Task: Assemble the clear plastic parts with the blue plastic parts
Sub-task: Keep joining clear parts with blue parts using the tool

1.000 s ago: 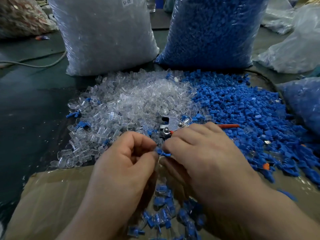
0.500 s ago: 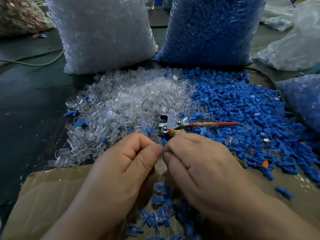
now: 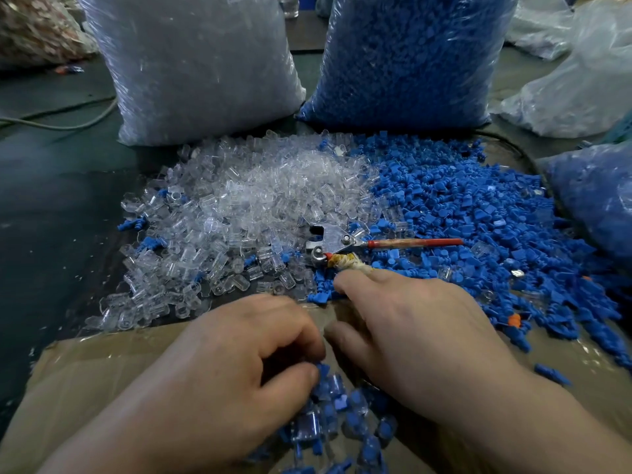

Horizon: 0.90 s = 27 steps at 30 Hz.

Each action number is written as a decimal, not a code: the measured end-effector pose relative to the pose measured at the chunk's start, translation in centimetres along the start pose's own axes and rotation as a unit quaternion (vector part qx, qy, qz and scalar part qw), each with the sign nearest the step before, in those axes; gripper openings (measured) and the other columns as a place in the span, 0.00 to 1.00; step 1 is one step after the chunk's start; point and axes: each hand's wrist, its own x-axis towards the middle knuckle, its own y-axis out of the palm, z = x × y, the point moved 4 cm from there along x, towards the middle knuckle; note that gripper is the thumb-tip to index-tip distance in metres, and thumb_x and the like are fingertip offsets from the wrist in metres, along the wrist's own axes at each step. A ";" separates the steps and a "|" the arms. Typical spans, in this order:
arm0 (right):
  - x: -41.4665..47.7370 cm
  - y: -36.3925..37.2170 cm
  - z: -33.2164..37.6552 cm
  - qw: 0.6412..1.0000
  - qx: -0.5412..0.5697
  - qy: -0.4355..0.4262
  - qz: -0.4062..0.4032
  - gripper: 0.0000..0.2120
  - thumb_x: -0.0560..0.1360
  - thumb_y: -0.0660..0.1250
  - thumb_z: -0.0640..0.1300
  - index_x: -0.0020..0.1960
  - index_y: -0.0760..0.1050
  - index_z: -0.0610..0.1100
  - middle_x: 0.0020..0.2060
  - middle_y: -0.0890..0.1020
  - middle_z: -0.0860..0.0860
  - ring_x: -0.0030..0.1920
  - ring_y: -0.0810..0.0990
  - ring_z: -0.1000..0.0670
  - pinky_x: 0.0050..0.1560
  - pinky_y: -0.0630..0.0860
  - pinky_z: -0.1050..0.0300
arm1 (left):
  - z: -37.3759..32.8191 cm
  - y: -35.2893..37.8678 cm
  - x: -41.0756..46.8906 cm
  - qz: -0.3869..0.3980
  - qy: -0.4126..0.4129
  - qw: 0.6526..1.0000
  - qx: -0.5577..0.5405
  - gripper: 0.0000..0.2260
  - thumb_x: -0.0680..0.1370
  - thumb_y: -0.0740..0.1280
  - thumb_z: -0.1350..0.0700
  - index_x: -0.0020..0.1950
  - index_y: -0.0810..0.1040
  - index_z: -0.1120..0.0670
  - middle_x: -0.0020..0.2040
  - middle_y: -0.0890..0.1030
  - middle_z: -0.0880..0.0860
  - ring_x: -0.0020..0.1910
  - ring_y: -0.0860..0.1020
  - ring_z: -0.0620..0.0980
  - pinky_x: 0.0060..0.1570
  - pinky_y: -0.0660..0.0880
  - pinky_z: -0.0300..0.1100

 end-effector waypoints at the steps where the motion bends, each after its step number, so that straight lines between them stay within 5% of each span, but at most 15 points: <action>1: 0.3 0.0 0.1 1.000 -0.004 0.002 -0.009 0.19 0.76 0.52 0.66 0.61 0.62 0.57 0.50 0.75 0.57 0.43 0.78 0.48 0.32 0.67 0.54 | -0.1 0.0 0.0 0.000 -0.003 1.000 -0.003 0.05 0.71 0.66 0.43 0.45 0.77 0.41 0.43 0.79 0.37 0.43 0.79 0.37 0.41 0.71 0.27; 5: 1.4 0.7 0.8 0.999 -0.035 -0.005 -0.032 0.24 0.77 0.52 0.68 0.67 0.58 0.57 0.49 0.74 0.55 0.41 0.77 0.46 0.27 0.55 0.56 | 1.4 -0.8 -0.3 -0.125 -0.106 0.986 0.031 0.08 0.72 0.65 0.39 0.49 0.75 0.38 0.43 0.80 0.34 0.40 0.78 0.33 0.30 0.71 0.31; 7: 1.9 1.0 1.2 0.998 -0.052 -0.010 -0.027 0.23 0.78 0.51 0.68 0.65 0.62 0.56 0.45 0.72 0.53 0.36 0.71 0.46 0.26 0.54 0.57 | 2.3 -1.3 -0.2 -0.169 -0.158 0.966 0.114 0.15 0.71 0.64 0.35 0.55 0.75 0.37 0.41 0.78 0.37 0.38 0.76 0.36 0.34 0.71 0.38; 10: 2.1 1.1 1.3 0.998 -0.066 -0.014 -0.016 0.18 0.79 0.50 0.66 0.58 0.66 0.54 0.43 0.70 0.52 0.34 0.63 0.47 0.26 0.52 0.56 | 2.9 -0.6 0.3 -0.124 -0.200 0.946 0.225 0.28 0.70 0.58 0.30 0.65 0.75 0.40 0.50 0.75 0.40 0.46 0.75 0.42 0.43 0.73 0.43; 14: 2.1 1.3 1.0 0.998 -0.055 -0.019 0.002 0.04 0.81 0.58 0.52 0.54 0.65 0.53 0.40 0.67 0.55 0.31 0.60 0.51 0.26 0.53 0.55 | 2.3 0.1 0.8 -0.102 -0.170 0.952 0.234 0.20 0.73 0.59 0.35 0.58 0.80 0.41 0.47 0.78 0.40 0.46 0.75 0.44 0.40 0.69 0.37; 17: 2.1 1.6 1.0 0.998 -0.051 -0.026 0.015 0.06 0.80 0.61 0.47 0.55 0.65 0.53 0.39 0.64 0.55 0.33 0.63 0.49 0.25 0.54 0.56 | 2.1 0.1 0.9 -0.127 -0.146 0.961 0.200 0.09 0.73 0.68 0.44 0.51 0.83 0.43 0.42 0.79 0.40 0.41 0.75 0.43 0.36 0.66 0.35; 22: 2.2 1.2 0.7 0.999 -0.007 -0.035 -0.011 0.05 0.79 0.61 0.47 0.52 0.67 0.55 0.41 0.72 0.56 0.34 0.68 0.49 0.26 0.60 0.56 | 2.1 0.4 0.9 -0.154 -0.135 0.968 0.143 0.05 0.74 0.70 0.49 0.49 0.82 0.44 0.43 0.80 0.40 0.43 0.78 0.43 0.40 0.75 0.42; 24: 2.0 1.1 0.4 0.999 0.032 -0.037 -0.020 0.04 0.79 0.60 0.49 0.53 0.66 0.56 0.43 0.75 0.56 0.38 0.75 0.49 0.33 0.72 0.52 | 2.3 0.3 0.8 -0.172 -0.151 0.969 0.096 0.05 0.74 0.69 0.48 0.49 0.80 0.42 0.41 0.79 0.37 0.43 0.77 0.38 0.40 0.75 0.39; 27: 1.8 0.8 -0.3 0.993 0.101 -0.021 -0.048 0.08 0.79 0.60 0.55 0.57 0.65 0.58 0.40 0.75 0.58 0.40 0.75 0.52 0.38 0.74 0.53 | 2.7 0.2 0.5 -0.202 -0.180 0.962 0.024 0.07 0.74 0.67 0.47 0.51 0.77 0.38 0.41 0.79 0.35 0.47 0.75 0.32 0.39 0.71 0.33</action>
